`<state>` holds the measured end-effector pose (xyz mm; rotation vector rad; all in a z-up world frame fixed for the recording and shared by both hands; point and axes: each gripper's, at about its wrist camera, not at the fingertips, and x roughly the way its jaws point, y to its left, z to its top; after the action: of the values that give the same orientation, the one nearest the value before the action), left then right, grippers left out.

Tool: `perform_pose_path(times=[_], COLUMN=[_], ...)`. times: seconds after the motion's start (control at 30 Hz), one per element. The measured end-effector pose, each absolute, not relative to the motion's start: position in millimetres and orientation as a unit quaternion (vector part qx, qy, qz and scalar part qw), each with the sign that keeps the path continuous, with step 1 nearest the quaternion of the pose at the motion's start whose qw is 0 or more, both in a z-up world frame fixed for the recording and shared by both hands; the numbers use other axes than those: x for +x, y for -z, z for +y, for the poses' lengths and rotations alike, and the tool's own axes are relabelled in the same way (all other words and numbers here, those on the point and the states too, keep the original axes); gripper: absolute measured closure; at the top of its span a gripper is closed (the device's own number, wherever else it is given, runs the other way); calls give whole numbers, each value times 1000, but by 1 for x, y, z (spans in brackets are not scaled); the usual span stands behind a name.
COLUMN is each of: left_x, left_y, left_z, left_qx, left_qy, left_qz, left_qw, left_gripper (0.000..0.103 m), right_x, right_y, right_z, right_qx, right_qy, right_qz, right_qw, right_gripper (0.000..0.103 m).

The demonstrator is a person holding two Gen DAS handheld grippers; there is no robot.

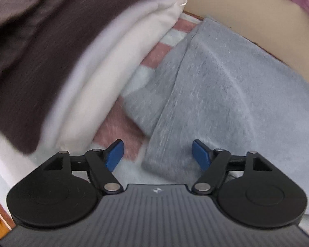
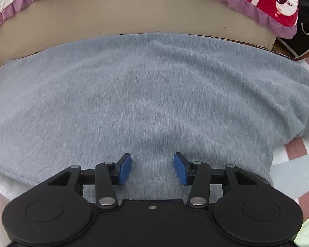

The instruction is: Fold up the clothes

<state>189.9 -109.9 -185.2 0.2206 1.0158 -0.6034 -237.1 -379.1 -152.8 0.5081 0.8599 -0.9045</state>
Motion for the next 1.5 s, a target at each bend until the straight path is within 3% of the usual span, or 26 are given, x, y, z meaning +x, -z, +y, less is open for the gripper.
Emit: perform_pose_path(times=[0.03, 0.1, 0.37, 0.57, 0.6, 0.7, 0.77, 0.87, 0.97, 1.17, 1.27, 1.33, 1.37, 1.5], left_x=[185, 176, 150, 178, 186, 210, 214, 199, 187, 183, 195, 198, 199, 191], left_y=[184, 181, 136, 149, 156, 177, 182, 168, 157, 170, 178, 174, 172, 156], left_z=[-113, -120, -126, -115, -106, -78, -73, -79, -89, -105, -97, -92, -91, -85], left_qx=[121, 154, 210, 143, 86, -105, -122, -9, 58, 149, 90, 58, 52, 35], left_qy=[294, 314, 331, 323, 334, 359, 348, 328, 326, 285, 292, 299, 294, 310], left_qz=[464, 437, 329, 428, 469, 580, 593, 549, 504, 485, 509, 497, 493, 466], left_qw=[827, 829, 859, 832, 813, 724, 716, 769, 797, 813, 805, 813, 818, 828], left_gripper=[41, 92, 93, 91, 92, 86, 86, 82, 37, 26, 27, 89, 99, 99], right_x=[-237, -236, -228, -228, -228, -228, -226, -222, -213, -165, -116, -83, -69, -25], right_y=[153, 153, 153, 153, 153, 153, 151, 142, 127, 91, 76, 73, 76, 99], right_z=[-380, -381, -378, -378, -377, -377, -378, -378, -372, -354, -329, -305, -290, -235], right_qx=[235, 236, 224, 224, 225, 227, 236, 251, 247, 227, 179, 123, 85, -76], right_qy=[417, 413, 410, 409, 408, 409, 417, 420, 387, 225, 88, 12, -14, -78], right_qz=[399, 401, 412, 413, 413, 414, 417, 415, 396, 373, 389, 407, 420, 455], right_qw=[782, 783, 782, 782, 783, 781, 772, 767, 795, 871, 899, 905, 904, 884], right_gripper=[48, 46, 38, 37, 37, 36, 36, 37, 37, 37, 37, 36, 36, 36])
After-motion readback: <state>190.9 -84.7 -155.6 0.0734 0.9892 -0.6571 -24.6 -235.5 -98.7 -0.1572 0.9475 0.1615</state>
